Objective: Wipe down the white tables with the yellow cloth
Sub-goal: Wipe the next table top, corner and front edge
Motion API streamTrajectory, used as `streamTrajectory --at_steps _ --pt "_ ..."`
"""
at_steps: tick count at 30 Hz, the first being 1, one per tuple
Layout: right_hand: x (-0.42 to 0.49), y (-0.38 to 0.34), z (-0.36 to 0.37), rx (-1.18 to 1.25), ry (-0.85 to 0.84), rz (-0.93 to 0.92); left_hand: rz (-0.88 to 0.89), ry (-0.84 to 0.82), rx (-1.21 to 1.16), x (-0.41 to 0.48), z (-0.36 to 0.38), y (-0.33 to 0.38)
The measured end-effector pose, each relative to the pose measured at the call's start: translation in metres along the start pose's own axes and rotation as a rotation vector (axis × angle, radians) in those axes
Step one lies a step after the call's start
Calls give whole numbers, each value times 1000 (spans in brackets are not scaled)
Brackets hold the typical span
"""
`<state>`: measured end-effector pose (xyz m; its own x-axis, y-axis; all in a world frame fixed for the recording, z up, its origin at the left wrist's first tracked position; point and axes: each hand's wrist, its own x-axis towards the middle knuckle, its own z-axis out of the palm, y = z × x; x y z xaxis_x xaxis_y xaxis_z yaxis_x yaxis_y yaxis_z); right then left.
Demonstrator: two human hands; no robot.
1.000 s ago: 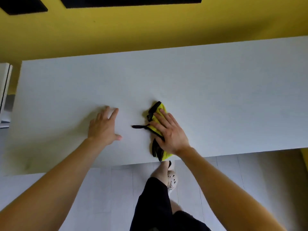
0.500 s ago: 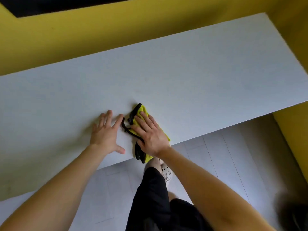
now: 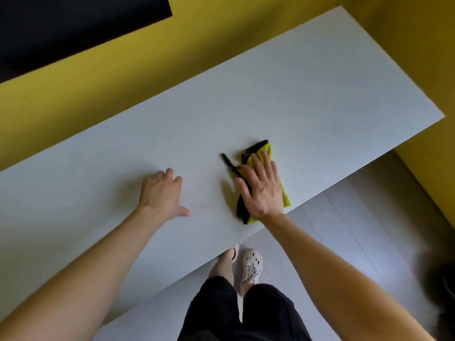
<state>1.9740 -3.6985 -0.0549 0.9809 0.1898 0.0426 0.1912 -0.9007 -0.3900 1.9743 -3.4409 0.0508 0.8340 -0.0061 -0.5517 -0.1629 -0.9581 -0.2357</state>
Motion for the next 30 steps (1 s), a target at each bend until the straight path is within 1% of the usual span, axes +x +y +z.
streamTrajectory --at_steps 2,3,6,7,8,9,12,14,15,16,17,18,20,22,23,24,25,26,27,29,30 --pt "-15 -15 11 10 -79 -234 43 58 -46 41 -29 12" --pt "-18 -12 13 21 -102 -309 57 70 -74 60 -42 19" --pt "1 24 2 26 -141 -473 54 48 -100 107 -72 32" --pt "15 43 -5 16 -141 -473 45 33 -103 119 -78 32" --pt "30 65 -14 12 -111 -410 27 13 -116 130 -82 31" --pt "47 87 -22 15 -52 -296 8 -10 -135 139 -84 29" --pt "90 134 -40 3 121 123 -42 -64 -171 162 -84 20" --pt "104 124 -37 -1 175 347 -37 -82 -175 175 -83 15" --pt "104 107 -30 0 190 390 -26 -86 -182 179 -80 14" --pt "99 84 -23 10 182 372 -17 -82 -187 183 -78 13" --pt "90 58 -14 34 149 283 -9 -71 -185 185 -76 12" --pt "80 33 -4 67 79 141 2 -58 -179 186 -73 11" --pt "59 -3 8 70 -113 -202 23 -17 -165 185 -69 8" --pt "59 1 10 44 -232 -468 33 17 -144 186 -66 6" --pt "69 16 6 43 -254 -546 34 23 -131 186 -66 5" --pt "84 33 0 42 -270 -575 35 27 -118 187 -66 4" --pt "100 53 -8 28 -269 -559 40 28 -109 188 -67 4" --pt "118 76 -17 9 -237 -494 46 26 -105 187 -66 4" --pt "137 99 -26 -13 -171 -379 48 26 -103 187 -66 4" --pt "168 133 -41 -37 -16 -63 44 42 -101 186 -65 3" --pt "179 137 -43 -31 56 95 48 48 -107 186 -65 2"
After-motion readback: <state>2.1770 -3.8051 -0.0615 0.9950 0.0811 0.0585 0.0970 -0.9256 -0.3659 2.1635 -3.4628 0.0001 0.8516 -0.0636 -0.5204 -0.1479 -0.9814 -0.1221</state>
